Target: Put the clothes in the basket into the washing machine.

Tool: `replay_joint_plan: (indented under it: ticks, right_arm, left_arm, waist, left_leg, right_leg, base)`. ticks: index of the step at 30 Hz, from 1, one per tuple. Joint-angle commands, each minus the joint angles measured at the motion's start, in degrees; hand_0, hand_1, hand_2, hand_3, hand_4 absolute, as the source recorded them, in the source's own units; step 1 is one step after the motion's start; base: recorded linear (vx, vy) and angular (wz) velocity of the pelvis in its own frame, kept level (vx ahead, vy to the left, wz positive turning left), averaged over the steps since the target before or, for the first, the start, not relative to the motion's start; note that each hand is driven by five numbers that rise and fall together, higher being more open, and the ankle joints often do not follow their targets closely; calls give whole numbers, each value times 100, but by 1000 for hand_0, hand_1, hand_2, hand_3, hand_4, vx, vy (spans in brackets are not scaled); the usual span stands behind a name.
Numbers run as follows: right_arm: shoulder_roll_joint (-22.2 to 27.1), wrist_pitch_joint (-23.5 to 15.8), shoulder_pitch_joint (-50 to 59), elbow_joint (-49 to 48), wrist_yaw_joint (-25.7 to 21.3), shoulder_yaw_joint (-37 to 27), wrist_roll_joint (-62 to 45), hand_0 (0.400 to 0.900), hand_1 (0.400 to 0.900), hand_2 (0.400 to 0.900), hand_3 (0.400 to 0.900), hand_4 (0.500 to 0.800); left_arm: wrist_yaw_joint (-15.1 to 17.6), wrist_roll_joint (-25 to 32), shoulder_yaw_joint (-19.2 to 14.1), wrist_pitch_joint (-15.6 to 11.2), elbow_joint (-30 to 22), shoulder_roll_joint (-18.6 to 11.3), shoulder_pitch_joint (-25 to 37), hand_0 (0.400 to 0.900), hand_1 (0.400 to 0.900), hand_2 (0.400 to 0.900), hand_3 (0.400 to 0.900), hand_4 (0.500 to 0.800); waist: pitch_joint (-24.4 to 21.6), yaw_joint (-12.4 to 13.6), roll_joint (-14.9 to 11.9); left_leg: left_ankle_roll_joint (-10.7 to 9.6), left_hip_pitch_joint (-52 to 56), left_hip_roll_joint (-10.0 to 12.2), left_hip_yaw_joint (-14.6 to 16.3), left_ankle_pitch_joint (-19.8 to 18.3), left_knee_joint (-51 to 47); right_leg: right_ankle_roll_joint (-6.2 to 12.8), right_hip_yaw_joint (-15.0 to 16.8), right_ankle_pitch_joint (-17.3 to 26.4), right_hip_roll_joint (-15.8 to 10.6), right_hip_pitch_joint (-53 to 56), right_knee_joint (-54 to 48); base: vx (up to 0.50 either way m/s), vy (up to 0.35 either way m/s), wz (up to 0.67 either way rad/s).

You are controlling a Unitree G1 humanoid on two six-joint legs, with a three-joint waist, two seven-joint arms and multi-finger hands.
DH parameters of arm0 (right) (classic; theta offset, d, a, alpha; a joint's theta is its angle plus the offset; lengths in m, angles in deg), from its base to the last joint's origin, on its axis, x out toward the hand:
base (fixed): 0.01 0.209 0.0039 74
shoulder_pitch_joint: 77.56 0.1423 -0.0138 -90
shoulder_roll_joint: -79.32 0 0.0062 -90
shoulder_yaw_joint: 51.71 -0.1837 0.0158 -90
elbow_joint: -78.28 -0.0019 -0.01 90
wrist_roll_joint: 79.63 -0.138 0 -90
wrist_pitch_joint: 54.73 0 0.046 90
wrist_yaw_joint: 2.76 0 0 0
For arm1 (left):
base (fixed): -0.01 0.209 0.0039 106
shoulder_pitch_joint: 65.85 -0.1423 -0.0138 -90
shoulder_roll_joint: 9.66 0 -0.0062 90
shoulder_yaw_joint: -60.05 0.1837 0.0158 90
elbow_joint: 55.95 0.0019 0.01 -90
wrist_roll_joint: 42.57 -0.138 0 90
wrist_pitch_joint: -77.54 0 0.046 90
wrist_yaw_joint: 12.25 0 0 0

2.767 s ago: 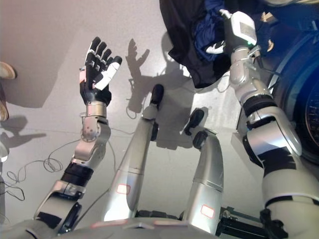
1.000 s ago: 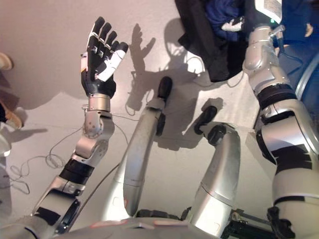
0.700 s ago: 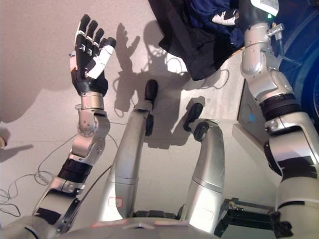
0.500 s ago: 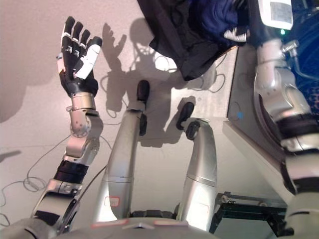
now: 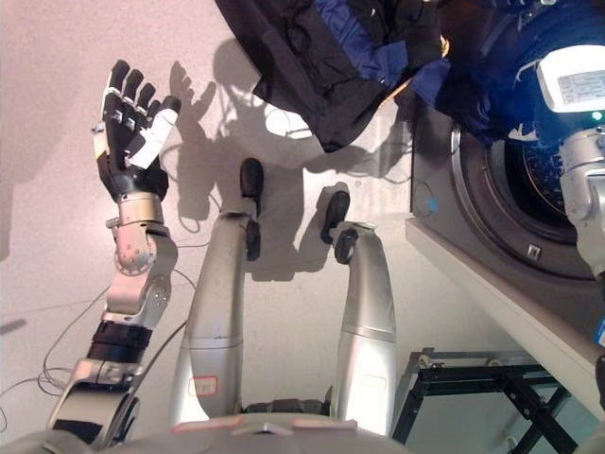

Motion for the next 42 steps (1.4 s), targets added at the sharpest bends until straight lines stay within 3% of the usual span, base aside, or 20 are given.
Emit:
replay_joint_plan:
  ticks: [1,8,12,13,20,21,25,30,42]
  right_arm:
    - [387,516,86,1036,-168,484,331,400,400,400,400,500]
    - [-8,588,1454,2960,172,2549,958,400,400,400,400,500]
    - [-310,738,1726,3887,150,2927,1051,400,400,400,400,500]
    - [-390,756,1778,4035,122,2937,1000,900,900,900,900,800]
    - [-589,867,2151,4368,64,3136,910,900,900,900,900,800]
    - [-457,638,2348,4171,325,3191,893,900,900,900,900,800]
    - [-145,818,2596,4428,188,3562,953,900,900,900,900,800]
    - [46,866,2449,4607,210,3515,1045,900,900,900,900,800]
    - [133,914,2250,4632,279,3492,1219,900,900,900,900,800]
  left_arm:
    - [-77,-348,-156,-358,-292,-43,-391,900,900,900,900,800]
    - [-222,-378,113,-383,-202,-195,-179,900,900,900,900,800]
    - [-240,-352,190,-418,-267,-177,-158,900,900,900,900,800]
    - [-243,-313,193,-432,-263,-172,-142,900,900,900,900,800]
    - [-285,-314,275,-416,-319,-200,-79,900,900,900,900,800]
    - [-294,-288,290,-399,-348,-207,-101,900,900,900,900,800]
    - [-402,-110,299,-418,-478,-97,-165,900,900,900,900,800]
    - [-434,-83,260,-454,-456,-81,-129,900,900,900,900,800]
    - [-510,-58,269,-447,-473,-67,-168,900,900,900,900,800]
  waist:
    - [-901,11,-205]
    - [-862,113,-281]
    - [-815,178,-227]
    - [-809,192,-222]
    - [-768,260,-192]
    - [-783,267,-219]
    - [-792,285,-156]
    - [-808,275,-162]
    - [-776,274,-121]
  left_leg:
    - [-299,-10,-8,-537,-469,-144]
    - [-309,141,28,-532,-444,-295]
    - [-318,199,11,-530,-417,-342]
    - [-316,220,13,-522,-408,-364]
    - [-316,308,20,-482,-419,-381]
    - [-313,314,15,-482,-426,-378]
    - [-325,341,9,-485,-431,-387]
    - [-345,365,23,-482,-426,-408]
    - [-359,385,37,-476,-439,-391]
  right_leg:
    - [25,-263,482,178,-239,-473]
    - [44,-278,533,185,-70,-651]
    - [37,-272,538,159,-15,-694]
    - [37,-271,546,162,-4,-698]
    - [18,-237,539,183,81,-729]
    - [17,-239,527,192,83,-723]
    - [20,-247,498,146,86,-717]
    - [29,-246,525,147,112,-773]
    - [39,-212,545,165,134,-782]
  base:
    - [0,0,0]
    - [0,0,1]
    - [8,5,6]
    - [0,0,0]
    - [0,0,0]
    - [0,0,0]
    - [27,-3,5]
    - [0,0,0]
    - [0,0,0]
